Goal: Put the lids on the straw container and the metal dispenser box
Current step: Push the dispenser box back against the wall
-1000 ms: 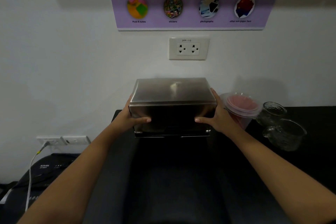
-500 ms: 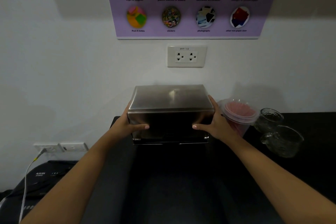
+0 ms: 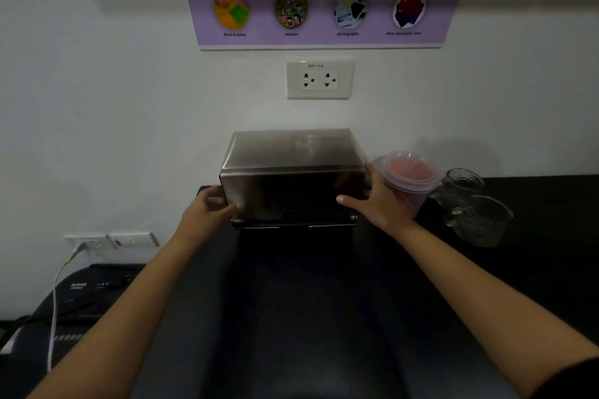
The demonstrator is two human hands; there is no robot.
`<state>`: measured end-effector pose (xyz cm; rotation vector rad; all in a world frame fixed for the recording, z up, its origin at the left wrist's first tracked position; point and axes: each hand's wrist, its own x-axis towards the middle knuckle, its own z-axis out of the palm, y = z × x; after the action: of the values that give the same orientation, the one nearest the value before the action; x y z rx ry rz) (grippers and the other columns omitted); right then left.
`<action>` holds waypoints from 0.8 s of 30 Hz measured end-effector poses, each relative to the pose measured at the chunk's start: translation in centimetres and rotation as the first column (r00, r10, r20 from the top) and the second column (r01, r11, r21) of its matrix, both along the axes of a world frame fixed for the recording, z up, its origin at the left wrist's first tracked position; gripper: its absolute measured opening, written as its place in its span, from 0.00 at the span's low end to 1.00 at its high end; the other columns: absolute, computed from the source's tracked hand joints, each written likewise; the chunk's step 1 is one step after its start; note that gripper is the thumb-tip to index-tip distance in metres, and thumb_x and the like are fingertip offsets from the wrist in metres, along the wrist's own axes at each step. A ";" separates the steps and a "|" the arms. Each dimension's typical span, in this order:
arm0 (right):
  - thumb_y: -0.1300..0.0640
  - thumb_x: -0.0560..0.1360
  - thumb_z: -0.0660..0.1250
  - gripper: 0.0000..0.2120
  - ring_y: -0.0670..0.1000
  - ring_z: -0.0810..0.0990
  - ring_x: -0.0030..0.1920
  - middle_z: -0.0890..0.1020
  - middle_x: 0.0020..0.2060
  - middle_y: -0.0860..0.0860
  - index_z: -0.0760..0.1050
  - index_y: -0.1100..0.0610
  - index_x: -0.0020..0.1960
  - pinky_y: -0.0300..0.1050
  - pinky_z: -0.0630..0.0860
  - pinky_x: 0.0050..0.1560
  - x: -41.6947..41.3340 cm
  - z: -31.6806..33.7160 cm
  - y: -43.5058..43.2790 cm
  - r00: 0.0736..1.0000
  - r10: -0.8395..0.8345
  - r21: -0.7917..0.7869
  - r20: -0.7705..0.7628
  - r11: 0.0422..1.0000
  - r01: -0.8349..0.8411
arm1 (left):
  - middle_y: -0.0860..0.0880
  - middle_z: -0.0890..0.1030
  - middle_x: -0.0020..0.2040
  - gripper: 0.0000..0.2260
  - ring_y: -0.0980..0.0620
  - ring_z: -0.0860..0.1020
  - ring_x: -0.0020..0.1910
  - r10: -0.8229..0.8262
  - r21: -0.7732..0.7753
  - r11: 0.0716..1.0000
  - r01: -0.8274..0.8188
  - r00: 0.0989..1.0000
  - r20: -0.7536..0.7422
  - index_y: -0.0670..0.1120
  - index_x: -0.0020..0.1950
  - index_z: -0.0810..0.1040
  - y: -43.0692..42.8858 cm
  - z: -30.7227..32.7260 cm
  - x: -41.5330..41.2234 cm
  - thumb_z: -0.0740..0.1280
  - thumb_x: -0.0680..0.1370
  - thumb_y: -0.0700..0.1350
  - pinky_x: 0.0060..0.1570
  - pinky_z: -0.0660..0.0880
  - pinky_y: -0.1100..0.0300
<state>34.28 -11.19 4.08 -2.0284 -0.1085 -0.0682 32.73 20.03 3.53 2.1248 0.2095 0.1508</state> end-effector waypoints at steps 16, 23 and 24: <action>0.54 0.73 0.66 0.16 0.49 0.73 0.52 0.75 0.59 0.56 0.73 0.58 0.59 0.42 0.70 0.52 -3.2 3.8 -11.3 0.976 -0.158 -0.152 0.147 0.972 0.180 | 0.43 0.63 0.71 0.40 0.44 0.60 0.71 -0.148 0.354 0.904 0.240 0.952 -0.268 0.44 0.73 0.58 -12.8 -4.7 -9.6 0.70 0.69 0.59 0.69 0.62 0.51; 0.52 0.72 0.66 0.18 0.52 0.74 0.56 0.74 0.60 0.57 0.73 0.58 0.60 0.41 0.68 0.52 -2.4 3.1 -14.6 0.979 -0.102 -0.197 0.178 0.971 0.137 | 0.45 0.52 0.77 0.45 0.42 0.46 0.75 -0.039 0.516 0.828 0.220 0.941 -0.337 0.44 0.75 0.52 -15.6 -6.9 -10.8 0.64 0.68 0.68 0.74 0.47 0.47; 0.52 0.73 0.66 0.19 0.53 0.74 0.57 0.74 0.61 0.58 0.72 0.58 0.61 0.41 0.68 0.53 -2.2 2.9 -14.9 0.978 -0.086 -0.209 0.188 0.970 0.126 | 0.46 0.51 0.77 0.46 0.43 0.46 0.76 -0.034 0.524 0.824 0.216 0.942 -0.335 0.44 0.75 0.52 -15.6 -7.1 -10.9 0.63 0.67 0.69 0.74 0.48 0.47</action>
<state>32.09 -26.11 6.96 -2.2468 -0.1236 -0.3180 21.79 4.44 -3.56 2.7373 0.2270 -0.2412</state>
